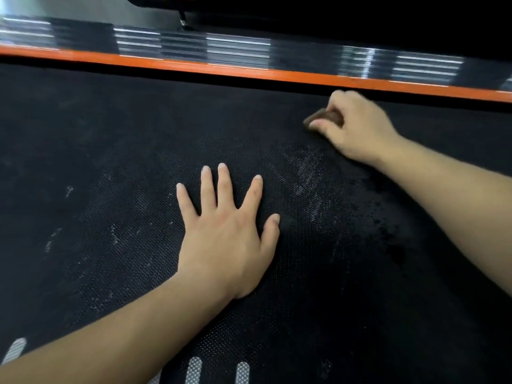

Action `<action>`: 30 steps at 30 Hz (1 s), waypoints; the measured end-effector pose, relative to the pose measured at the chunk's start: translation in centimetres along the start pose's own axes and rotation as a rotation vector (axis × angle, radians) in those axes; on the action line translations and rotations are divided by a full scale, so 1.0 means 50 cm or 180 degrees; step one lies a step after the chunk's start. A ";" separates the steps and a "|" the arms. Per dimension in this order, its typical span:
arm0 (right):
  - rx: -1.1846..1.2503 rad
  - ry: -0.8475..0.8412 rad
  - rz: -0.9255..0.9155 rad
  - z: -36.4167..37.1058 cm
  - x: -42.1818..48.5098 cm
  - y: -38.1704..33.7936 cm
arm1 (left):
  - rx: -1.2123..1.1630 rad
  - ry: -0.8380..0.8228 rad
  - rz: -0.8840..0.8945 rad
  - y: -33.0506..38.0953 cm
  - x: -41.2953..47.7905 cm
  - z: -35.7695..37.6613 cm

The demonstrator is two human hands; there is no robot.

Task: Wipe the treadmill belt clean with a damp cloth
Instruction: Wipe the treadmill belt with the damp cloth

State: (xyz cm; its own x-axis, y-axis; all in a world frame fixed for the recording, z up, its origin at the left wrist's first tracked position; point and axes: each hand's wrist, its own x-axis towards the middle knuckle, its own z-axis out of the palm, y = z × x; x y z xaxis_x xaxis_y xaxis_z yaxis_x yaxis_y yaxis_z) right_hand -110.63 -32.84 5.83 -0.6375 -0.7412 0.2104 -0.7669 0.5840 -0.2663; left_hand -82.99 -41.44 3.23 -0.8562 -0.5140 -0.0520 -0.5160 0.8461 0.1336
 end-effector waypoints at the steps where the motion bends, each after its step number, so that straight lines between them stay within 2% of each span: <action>1: -0.0049 0.0104 0.0261 -0.010 0.018 0.018 | 0.0013 0.0000 0.0007 0.000 0.000 0.001; 3: -0.0088 0.0245 0.0813 -0.022 0.041 0.028 | 0.0035 0.0021 -0.0003 0.000 0.002 0.003; 4: -0.0157 0.0261 0.0836 -0.017 0.037 0.018 | 0.0037 0.0019 -0.0009 0.000 0.001 0.002; 8: 0.0038 -0.0166 -0.0099 -0.003 -0.068 -0.038 | 0.0028 -0.0011 -0.0030 0.001 0.002 0.002; 10: -0.0069 -0.0332 -0.0323 -0.018 -0.089 -0.016 | 0.0038 -0.0007 -0.0040 0.001 0.003 0.004; 11: -0.0210 -0.0216 -0.0206 -0.026 -0.079 0.005 | 0.0027 -0.0006 -0.0038 0.001 0.002 0.004; 14: -0.0246 0.0048 0.0672 -0.046 -0.036 0.044 | 0.0012 0.0052 -0.0057 0.001 0.001 0.005; 15: -0.0323 0.0084 0.0702 -0.043 -0.040 0.032 | 0.0030 0.0062 -0.0060 0.000 0.000 0.006; 21: -0.0658 -0.0214 -0.0605 -0.015 -0.181 -0.057 | 0.0003 0.0046 -0.0081 0.002 0.001 0.004; 23: -0.1019 -0.0068 -0.0456 -0.026 -0.153 -0.011 | -0.0006 0.0034 -0.0083 0.002 -0.001 0.004; 26: -0.0921 0.0002 0.0328 -0.050 -0.113 0.035 | -0.0002 0.0023 -0.0080 0.002 -0.001 0.005; 27: -0.1002 0.0041 0.0347 -0.046 -0.118 0.026 | -0.0003 0.0026 -0.0075 0.002 -0.002 0.005; 30: -0.0985 0.0230 -0.0223 -0.027 -0.190 -0.035 | 0.0000 0.0052 -0.0084 0.002 0.002 0.006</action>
State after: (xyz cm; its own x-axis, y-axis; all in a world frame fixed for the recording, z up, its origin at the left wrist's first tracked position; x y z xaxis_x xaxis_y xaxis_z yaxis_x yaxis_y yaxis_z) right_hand -103.32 -26.38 5.56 -0.5776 -0.7641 0.2874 -0.7882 0.6136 0.0474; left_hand -83.12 -41.35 2.95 -0.8419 -0.5383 -0.0393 -0.5383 0.8323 0.1325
